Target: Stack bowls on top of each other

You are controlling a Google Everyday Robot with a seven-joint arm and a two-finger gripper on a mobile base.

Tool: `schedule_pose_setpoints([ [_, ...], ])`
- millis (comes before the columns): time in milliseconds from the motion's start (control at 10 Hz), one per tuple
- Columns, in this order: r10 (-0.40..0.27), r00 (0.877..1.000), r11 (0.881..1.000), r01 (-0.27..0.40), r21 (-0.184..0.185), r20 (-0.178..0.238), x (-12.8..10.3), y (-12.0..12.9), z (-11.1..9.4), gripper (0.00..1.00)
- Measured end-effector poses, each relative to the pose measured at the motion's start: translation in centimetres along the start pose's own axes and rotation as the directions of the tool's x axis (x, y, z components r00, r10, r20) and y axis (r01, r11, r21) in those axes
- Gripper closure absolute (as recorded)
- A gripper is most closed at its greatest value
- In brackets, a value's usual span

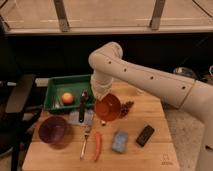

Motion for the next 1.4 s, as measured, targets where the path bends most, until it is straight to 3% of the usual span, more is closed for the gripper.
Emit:
schedule_pose_setpoints([
  [400, -0.123, 0.992, 0.992, 0.123, 0.021, 0.006, -3.3, -6.3, 0.2, 1.00],
  [600, -0.196, 0.980, 0.980, 0.195, 0.036, 0.026, -5.9, -9.6, 0.9, 1.00],
  [900, -0.322, 0.944, 0.946, 0.318, 0.062, 0.066, -10.7, -13.5, 1.9, 1.00],
  [1100, -0.381, 0.920, 0.924, 0.375, 0.080, 0.096, -13.2, -14.5, 2.5, 1.00],
  [1400, -0.414, 0.895, 0.910, 0.406, 0.079, 0.165, -15.3, -13.9, 4.6, 1.00],
])
